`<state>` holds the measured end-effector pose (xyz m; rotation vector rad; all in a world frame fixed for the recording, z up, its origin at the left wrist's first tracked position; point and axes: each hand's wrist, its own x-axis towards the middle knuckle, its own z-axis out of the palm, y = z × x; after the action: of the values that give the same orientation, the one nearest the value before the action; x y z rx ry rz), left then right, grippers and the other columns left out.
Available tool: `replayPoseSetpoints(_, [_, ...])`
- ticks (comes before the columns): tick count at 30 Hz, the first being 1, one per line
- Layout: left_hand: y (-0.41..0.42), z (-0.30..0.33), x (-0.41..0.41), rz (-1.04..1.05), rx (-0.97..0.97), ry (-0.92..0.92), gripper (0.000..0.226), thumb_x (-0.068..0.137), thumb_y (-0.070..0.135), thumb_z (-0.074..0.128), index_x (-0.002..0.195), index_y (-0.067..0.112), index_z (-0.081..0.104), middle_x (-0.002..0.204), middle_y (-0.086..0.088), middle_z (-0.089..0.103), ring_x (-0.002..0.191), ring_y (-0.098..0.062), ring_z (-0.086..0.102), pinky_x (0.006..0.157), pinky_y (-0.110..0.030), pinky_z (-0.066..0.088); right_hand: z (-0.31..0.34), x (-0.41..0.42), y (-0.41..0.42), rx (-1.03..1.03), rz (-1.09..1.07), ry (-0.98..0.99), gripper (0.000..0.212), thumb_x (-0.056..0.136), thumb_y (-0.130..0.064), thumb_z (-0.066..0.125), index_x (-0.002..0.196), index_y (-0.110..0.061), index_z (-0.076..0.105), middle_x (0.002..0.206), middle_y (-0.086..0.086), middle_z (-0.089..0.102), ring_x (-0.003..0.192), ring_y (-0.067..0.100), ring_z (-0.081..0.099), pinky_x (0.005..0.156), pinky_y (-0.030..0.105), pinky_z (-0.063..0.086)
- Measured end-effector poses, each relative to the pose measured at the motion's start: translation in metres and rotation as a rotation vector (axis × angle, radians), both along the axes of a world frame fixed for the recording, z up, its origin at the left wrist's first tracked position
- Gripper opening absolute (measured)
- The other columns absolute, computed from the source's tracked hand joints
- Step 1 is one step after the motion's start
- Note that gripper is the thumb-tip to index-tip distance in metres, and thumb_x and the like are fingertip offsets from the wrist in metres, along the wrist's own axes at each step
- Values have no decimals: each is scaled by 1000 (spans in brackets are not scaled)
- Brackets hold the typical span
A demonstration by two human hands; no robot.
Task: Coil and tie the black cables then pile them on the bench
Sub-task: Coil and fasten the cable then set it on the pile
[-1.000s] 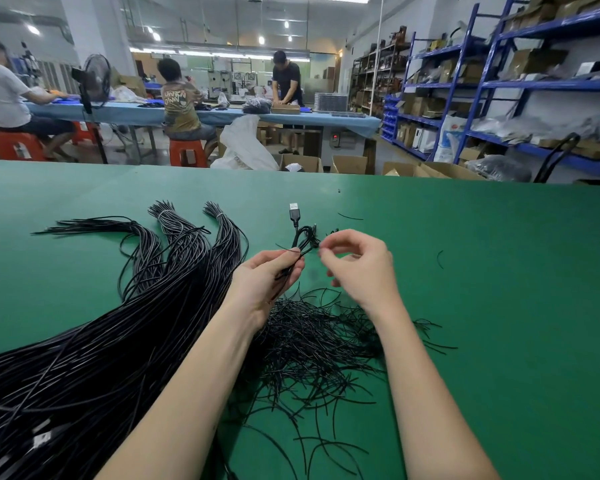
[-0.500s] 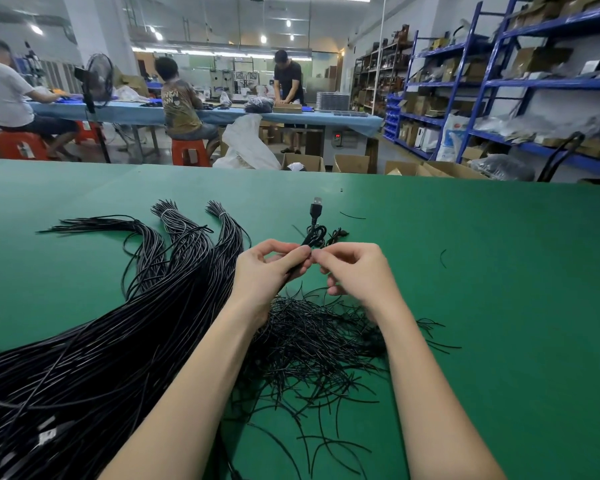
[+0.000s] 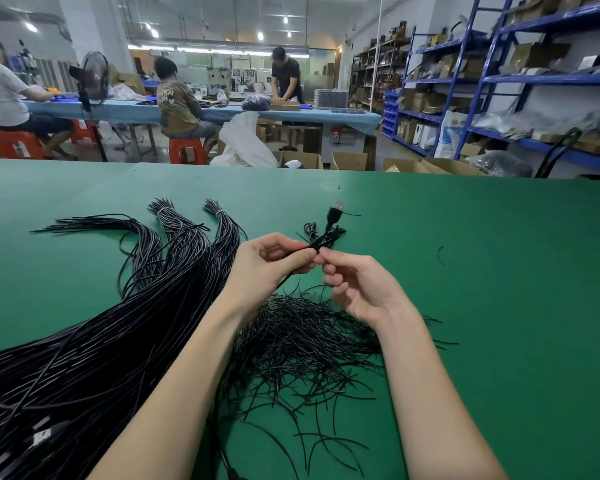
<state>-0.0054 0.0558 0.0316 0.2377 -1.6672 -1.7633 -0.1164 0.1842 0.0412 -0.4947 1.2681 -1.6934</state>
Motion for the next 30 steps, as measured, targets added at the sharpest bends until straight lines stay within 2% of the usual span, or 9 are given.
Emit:
replayPoseSetpoints(3, [0, 2, 1, -11, -29, -8, 7, 82, -3, 76, 88, -1, 73, 80, -12, 77, 71, -15, 72, 70, -19, 56, -1, 0, 0, 4, -33, 48, 15, 83, -21, 76, 69, -15, 80, 63, -7, 54, 48, 1, 46, 39, 9, 38])
replayPoseSetpoints(8, [-1, 1, -1, 28, -34, 15, 7, 82, 1, 77, 89, 1, 74, 83, -15, 77, 75, -18, 74, 72, -21, 57, 1, 3, -5, 20, -143, 297, 20, 91, -22, 74, 73, -16, 79, 62, -7, 58, 50, 2, 49, 43, 12, 38])
replayPoseSetpoints(11, [-2, 1, 0, 10, 2, 18, 6, 81, 8, 78, 86, 5, 76, 84, -16, 77, 77, -19, 74, 73, -22, 57, 3, 3, -4, 36, -110, 319, 15, 90, -25, 76, 79, -16, 79, 64, -7, 60, 49, 3, 50, 43, 12, 39])
replayPoseSetpoints(13, [-3, 1, 2, -29, 52, -14, 1, 82, 8, 78, 81, 8, 77, 83, -18, 76, 77, -20, 73, 75, -24, 57, 4, 1, -2, 97, -64, 342, 14, 89, -28, 77, 81, -16, 80, 64, -8, 59, 50, 2, 49, 42, 12, 38])
replayPoseSetpoints(15, [-5, 0, 2, -51, 74, -71, 10, 83, 5, 77, 75, 12, 77, 82, -17, 75, 78, -22, 73, 78, -26, 58, 6, -1, 1, 165, -41, 373, 14, 89, -27, 78, 81, -16, 82, 62, -9, 57, 49, 2, 48, 41, 12, 35])
replayPoseSetpoints(20, [-5, 1, -1, -23, 6, -175, 8, 80, 14, 79, 72, 16, 79, 78, -11, 75, 74, -16, 68, 72, -21, 54, 8, -5, 4, 262, -35, 469, 15, 85, -26, 82, 75, -15, 81, 59, -9, 57, 49, 2, 45, 41, 13, 32])
replayPoseSetpoints(22, [-6, 1, -2, -52, 39, -177, 6, 74, 21, 81, 74, 15, 80, 79, -11, 75, 75, -16, 69, 77, -22, 56, 8, -7, 6, 230, -22, 467, 16, 86, -26, 81, 74, -16, 81, 59, -9, 58, 49, 2, 45, 42, 13, 34])
replayPoseSetpoints(25, [-8, -1, -1, -120, 143, -152, 4, 77, 14, 82, 75, 12, 80, 79, -11, 75, 76, -17, 71, 81, -23, 57, 5, -7, 7, 194, 5, 417, 13, 85, -25, 82, 75, -17, 82, 63, -8, 59, 52, 2, 49, 45, 12, 39])
replayPoseSetpoints(30, [-2, -1, -5, -121, 240, -62, 16, 69, 22, 81, 78, 9, 80, 86, -13, 75, 81, -18, 72, 85, -25, 57, 1, -6, 7, 58, 56, 56, 13, 71, -21, 81, 79, -11, 79, 73, -2, 63, 59, 4, 58, 46, 10, 48])
